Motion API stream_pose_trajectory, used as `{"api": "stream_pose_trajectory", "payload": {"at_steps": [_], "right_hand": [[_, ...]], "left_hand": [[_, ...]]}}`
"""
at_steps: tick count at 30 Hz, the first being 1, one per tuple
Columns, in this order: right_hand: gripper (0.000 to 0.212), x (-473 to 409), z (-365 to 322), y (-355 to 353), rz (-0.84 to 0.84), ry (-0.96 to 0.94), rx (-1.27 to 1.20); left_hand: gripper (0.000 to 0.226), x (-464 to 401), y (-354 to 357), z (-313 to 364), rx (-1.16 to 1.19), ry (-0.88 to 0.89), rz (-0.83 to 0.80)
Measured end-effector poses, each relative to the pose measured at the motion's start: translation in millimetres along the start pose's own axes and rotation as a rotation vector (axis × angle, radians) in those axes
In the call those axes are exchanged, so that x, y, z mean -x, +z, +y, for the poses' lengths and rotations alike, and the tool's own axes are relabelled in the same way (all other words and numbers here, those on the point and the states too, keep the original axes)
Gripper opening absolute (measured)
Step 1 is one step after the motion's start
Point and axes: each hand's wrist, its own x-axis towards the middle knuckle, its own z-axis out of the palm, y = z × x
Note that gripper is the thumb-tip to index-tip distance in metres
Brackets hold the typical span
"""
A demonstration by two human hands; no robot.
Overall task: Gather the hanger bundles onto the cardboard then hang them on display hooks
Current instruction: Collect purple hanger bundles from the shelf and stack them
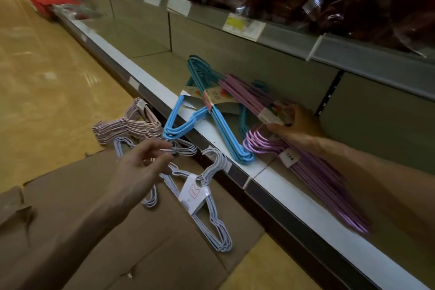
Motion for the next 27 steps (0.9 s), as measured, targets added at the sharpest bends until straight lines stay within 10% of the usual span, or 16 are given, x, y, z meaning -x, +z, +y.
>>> {"api": "stream_pose_trajectory", "payload": {"at_steps": [6,11,17,27], "right_hand": [[0.147,-24,67,1,-0.131,0.251,-0.086],[0.112,-24,65,4,-0.213,0.195,-0.324],[0.129,-26,69,6,-0.171,0.193,-0.359],[0.092,-18,51,-6,-0.027,0.123,-0.242]], "left_hand": [[0.017,-9,42,3,-0.032,0.006,-0.12],[0.015,-17,65,4,-0.031,0.018,-0.172],[0.014,-18,75,-4,-0.034,-0.004,-0.215],[0.014,-10,57,3,-0.014,0.023,-0.202]]}}
